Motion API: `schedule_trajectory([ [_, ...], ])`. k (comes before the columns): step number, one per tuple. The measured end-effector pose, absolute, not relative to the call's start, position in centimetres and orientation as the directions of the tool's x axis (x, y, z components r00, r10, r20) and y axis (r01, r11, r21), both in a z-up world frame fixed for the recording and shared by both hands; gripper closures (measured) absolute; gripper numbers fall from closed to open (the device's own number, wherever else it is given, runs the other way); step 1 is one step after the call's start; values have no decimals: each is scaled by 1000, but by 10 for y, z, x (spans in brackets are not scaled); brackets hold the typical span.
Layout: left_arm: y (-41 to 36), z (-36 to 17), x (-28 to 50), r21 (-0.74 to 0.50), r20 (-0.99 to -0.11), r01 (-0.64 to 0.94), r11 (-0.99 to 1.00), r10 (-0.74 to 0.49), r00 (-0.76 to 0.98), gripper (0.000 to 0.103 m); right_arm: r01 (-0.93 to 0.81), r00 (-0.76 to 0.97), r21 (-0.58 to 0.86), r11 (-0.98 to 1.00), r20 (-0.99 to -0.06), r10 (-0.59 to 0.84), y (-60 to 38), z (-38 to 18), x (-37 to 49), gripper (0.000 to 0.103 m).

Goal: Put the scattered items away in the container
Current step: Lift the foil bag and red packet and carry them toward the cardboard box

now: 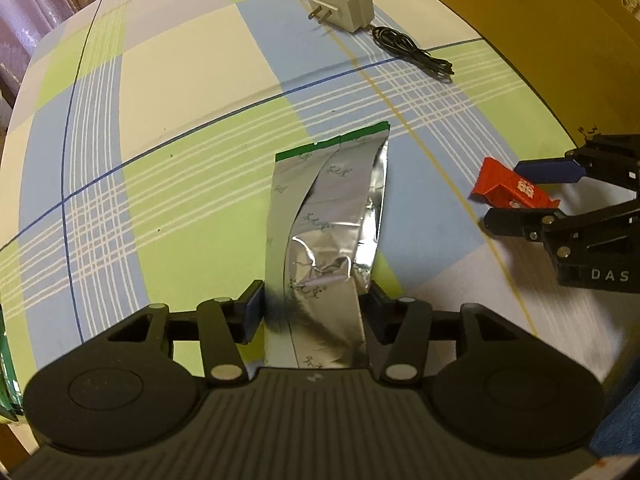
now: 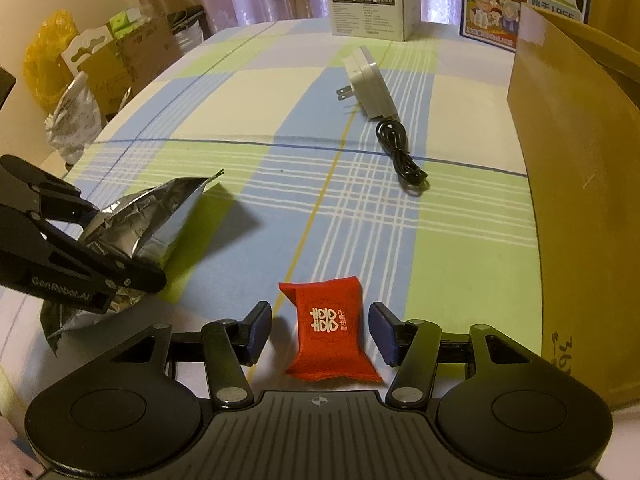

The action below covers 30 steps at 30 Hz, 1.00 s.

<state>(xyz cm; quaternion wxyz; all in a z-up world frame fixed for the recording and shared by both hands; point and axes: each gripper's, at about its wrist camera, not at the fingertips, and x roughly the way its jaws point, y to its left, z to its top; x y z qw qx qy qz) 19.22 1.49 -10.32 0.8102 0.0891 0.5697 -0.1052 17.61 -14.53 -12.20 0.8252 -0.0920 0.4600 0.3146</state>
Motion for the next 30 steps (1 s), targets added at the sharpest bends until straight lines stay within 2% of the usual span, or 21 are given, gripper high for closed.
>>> schedule_trajectory([
  [7, 18, -104, 190, 5, -939, 264, 965, -86, 334, 53, -608, 388, 113, 786, -821, 418, -143, -123, 173, 52],
  [11, 19, -103, 189, 1, -939, 270, 963, -91, 330, 59, -609, 398, 91, 788, -824, 403, -142, -123, 173, 57],
  [13, 18, -103, 188, 3, -940, 273, 962, -90, 328, 61, -606, 401, 89, 790, -824, 400, -142, -123, 173, 66],
  [14, 18, -103, 188, 3, -941, 274, 962, -91, 327, 62, -605, 402, 90, 791, -823, 401, -143, -122, 173, 75],
  [20, 15, -100, 185, 27, -939, 264, 964, -66, 336, 67, -603, 410, 99, 792, -813, 414, -144, -120, 172, 75],
  [30, 11, -87, 172, -4, -935, 225, 974, -84, 345, 67, -579, 463, 126, 806, -763, 452, -151, -103, 168, 75],
])
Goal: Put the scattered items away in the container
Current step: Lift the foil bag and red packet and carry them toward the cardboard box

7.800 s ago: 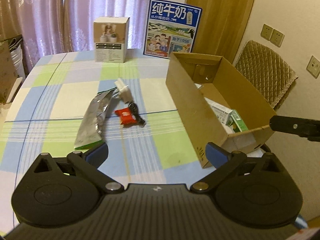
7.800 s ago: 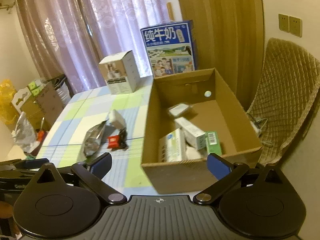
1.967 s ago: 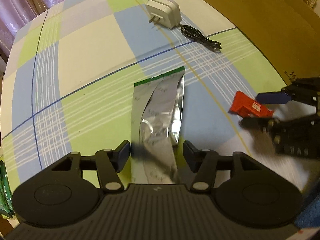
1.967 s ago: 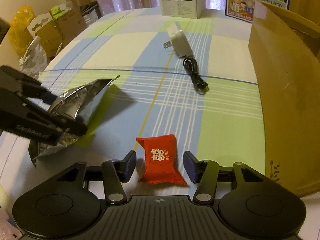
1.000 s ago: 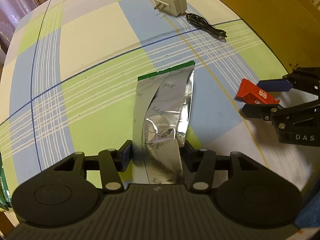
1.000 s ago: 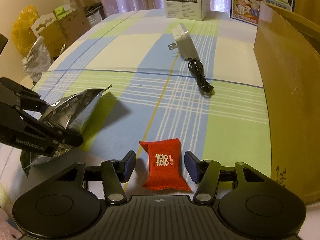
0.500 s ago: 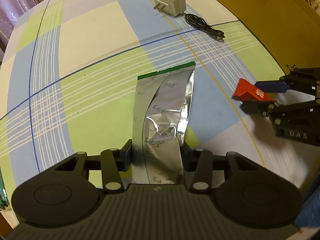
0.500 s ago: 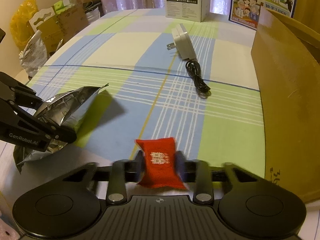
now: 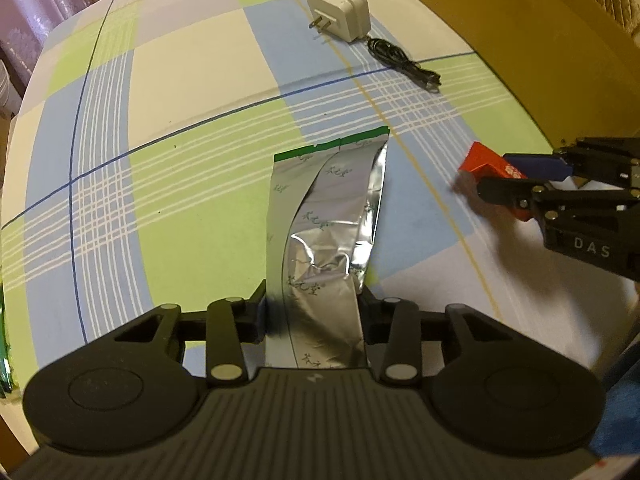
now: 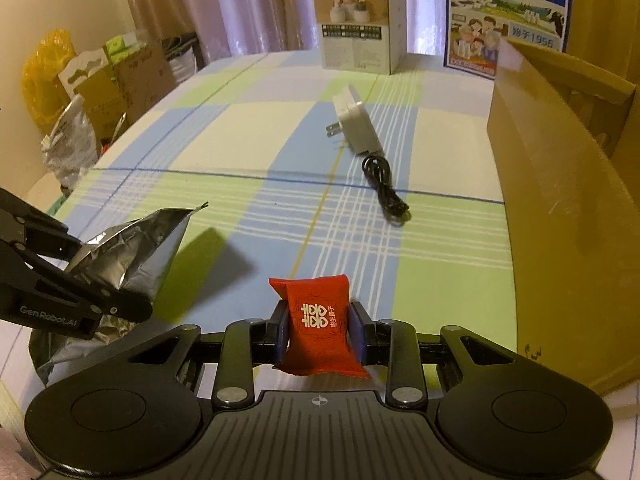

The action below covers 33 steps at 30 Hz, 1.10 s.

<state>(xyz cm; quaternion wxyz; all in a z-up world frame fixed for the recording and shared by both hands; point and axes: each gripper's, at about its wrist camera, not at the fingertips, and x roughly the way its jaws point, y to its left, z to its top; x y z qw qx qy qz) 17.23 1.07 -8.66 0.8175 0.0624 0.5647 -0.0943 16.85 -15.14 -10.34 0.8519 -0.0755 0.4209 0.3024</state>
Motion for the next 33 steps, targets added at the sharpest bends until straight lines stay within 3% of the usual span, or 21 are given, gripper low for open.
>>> schedule_trajectory([
  [33, -49, 4, 103, -70, -881, 164, 984, -138, 452, 67, -486, 604, 165, 858, -646, 466, -229, -2, 95, 75],
])
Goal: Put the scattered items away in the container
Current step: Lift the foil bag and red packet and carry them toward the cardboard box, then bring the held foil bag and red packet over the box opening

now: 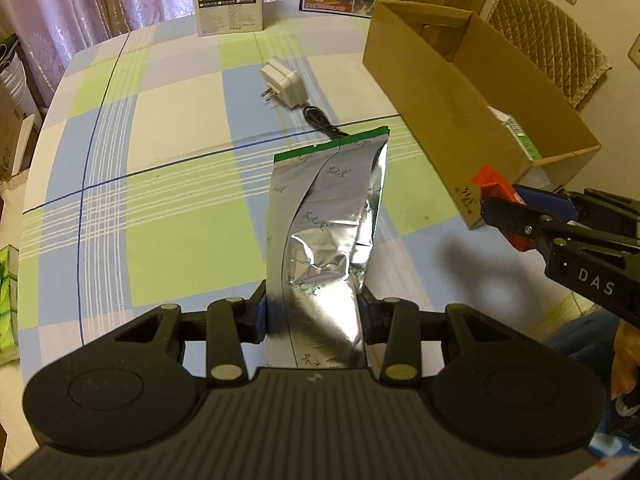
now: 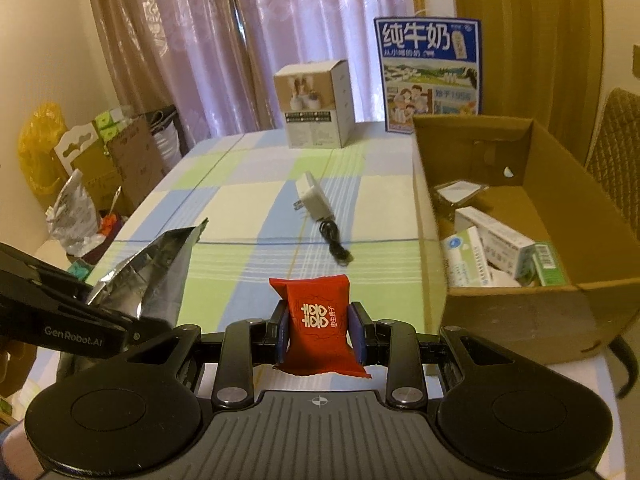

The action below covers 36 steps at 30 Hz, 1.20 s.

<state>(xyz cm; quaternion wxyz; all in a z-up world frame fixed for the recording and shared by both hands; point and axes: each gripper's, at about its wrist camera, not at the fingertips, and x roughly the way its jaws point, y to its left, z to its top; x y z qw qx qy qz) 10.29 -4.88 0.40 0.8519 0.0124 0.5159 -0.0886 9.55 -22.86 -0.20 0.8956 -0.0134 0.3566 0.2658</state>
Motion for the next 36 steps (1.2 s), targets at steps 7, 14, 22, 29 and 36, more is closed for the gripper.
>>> schedule_trajectory([
  [7, -72, 19, 97, -94, -866, 179, 979, -169, 471, 67, -446, 643, 149, 883, -633, 431, -257, 11, 90, 75],
  [14, -114, 32, 105, -148, -848, 210, 967, -233, 476, 67, -377, 699, 134, 916, -608, 377, -300, 31, 96, 75],
  [22, -171, 53, 123, -209, -819, 264, 941, -316, 479, 67, -312, 752, 110, 944, -578, 317, -344, 52, 109, 75],
  [29, -215, 67, 150, -261, -797, 273, 926, -366, 480, 67, -283, 775, 97, 954, -564, 287, -376, 64, 127, 75],
  [36, -250, 75, 180, -287, -780, 279, 916, -393, 488, 67, -261, 783, 98, 960, -560, 270, -399, 67, 151, 75],
])
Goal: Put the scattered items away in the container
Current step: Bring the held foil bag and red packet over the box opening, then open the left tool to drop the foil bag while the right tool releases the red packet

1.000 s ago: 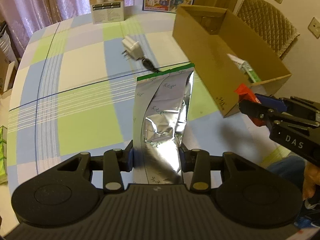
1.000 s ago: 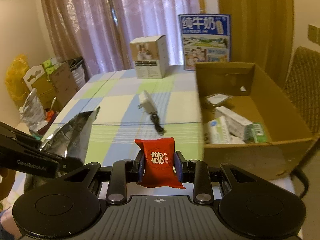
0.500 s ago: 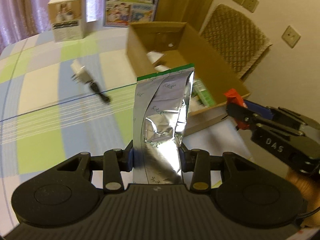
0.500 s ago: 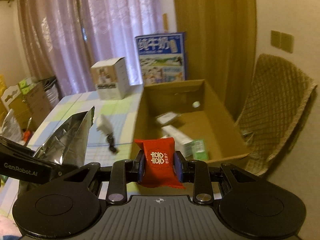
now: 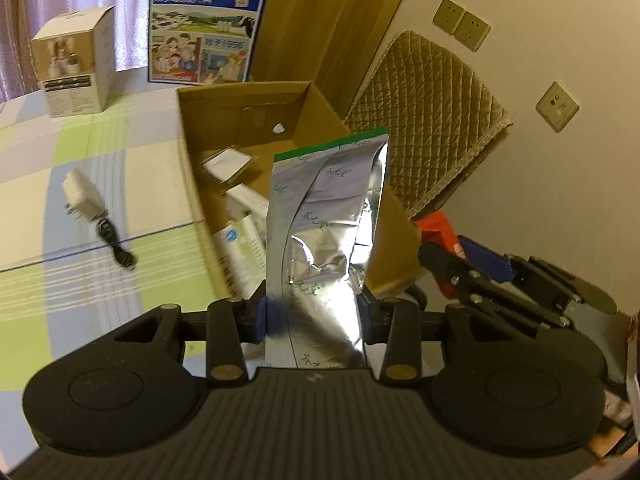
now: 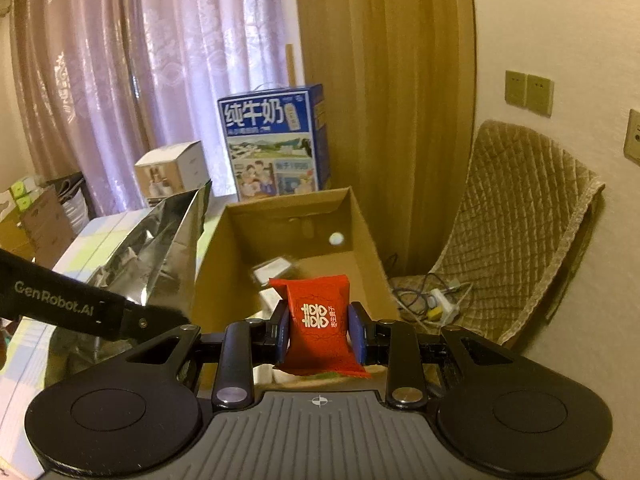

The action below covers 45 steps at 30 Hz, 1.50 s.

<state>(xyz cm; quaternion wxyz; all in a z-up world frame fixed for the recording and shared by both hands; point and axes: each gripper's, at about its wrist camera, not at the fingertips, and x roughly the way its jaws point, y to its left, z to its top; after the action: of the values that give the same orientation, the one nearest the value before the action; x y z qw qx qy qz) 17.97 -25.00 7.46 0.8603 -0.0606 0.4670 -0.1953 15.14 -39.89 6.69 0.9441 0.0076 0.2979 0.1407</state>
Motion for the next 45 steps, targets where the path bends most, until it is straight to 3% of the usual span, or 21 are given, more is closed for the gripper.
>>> schedule_trajectory([
  [33, -274, 40, 272, -355, -765, 195, 914, -404, 501, 67, -248, 763, 104, 963, -592, 260, -413, 44, 236, 75],
  [35, -272, 36, 277, -348, -768, 180, 920, -390, 507, 65, -248, 761, 102, 963, -595, 259, -413, 41, 238, 75],
  [38, -265, 33, 280, -334, -768, 149, 931, -360, 529, 51, -249, 755, 101, 963, -602, 259, -412, 36, 240, 75],
  [45, -246, 30, 275, -312, -770, 148, 939, -341, 540, 51, -253, 741, 110, 961, -617, 266, -407, 27, 240, 75],
])
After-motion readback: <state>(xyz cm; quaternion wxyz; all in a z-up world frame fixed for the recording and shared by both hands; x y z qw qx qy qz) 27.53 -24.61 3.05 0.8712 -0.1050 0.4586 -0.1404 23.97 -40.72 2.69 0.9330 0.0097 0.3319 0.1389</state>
